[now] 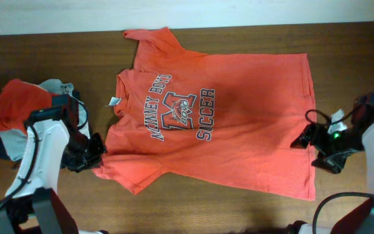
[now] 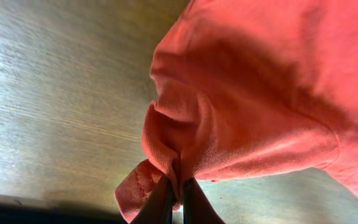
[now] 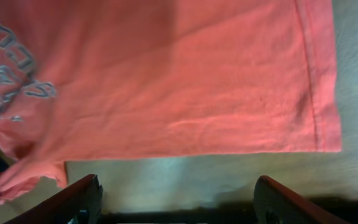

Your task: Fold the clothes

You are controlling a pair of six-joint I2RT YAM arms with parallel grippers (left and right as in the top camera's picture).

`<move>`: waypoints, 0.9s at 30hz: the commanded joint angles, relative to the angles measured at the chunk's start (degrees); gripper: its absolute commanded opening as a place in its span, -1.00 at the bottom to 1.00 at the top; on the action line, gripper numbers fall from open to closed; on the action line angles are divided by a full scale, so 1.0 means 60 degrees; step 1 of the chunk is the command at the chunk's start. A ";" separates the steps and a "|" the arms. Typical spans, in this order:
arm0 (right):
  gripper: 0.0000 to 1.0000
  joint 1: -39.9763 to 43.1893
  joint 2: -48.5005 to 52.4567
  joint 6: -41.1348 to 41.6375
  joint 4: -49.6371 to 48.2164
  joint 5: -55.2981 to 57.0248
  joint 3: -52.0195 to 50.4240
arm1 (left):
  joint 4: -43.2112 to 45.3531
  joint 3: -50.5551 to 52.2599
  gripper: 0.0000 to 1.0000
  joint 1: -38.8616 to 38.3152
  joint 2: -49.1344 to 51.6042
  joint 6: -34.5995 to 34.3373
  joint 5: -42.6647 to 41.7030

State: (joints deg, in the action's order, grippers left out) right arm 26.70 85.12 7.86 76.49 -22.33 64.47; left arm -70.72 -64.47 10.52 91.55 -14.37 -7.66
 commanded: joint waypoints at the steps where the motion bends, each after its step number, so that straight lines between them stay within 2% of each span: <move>1: 0.69 -0.0007 -0.0062 0.0535 -0.0146 -0.0058 -0.0980 | -0.0055 -0.0131 -0.84 0.0022 -0.0248 0.0127 -0.0087; 6: 0.69 -0.0007 -0.0062 0.0656 -0.0484 -0.0280 -0.2328 | -0.0040 -0.0131 -0.82 0.0022 -0.0248 0.0127 -0.0087; 15: 0.68 -0.0011 -0.0066 0.1763 -0.1763 -0.0171 -0.4105 | -0.0036 -0.0131 -0.79 0.0022 -0.0248 0.0127 -0.0087; 22: 0.57 -0.0007 -0.0073 0.2284 -0.2561 0.0310 -0.4408 | 0.0109 -0.0131 -0.78 0.0022 -0.0248 0.0127 -0.0087; 27: 0.57 0.0007 -0.0302 0.2382 -0.2958 0.0441 -0.3920 | 0.0149 -0.0131 -0.75 0.0022 -0.0248 0.0197 -0.0087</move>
State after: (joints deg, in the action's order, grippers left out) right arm 26.70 85.06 20.82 58.94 -21.41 38.46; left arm -70.22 -64.51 10.52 90.96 -14.37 -7.75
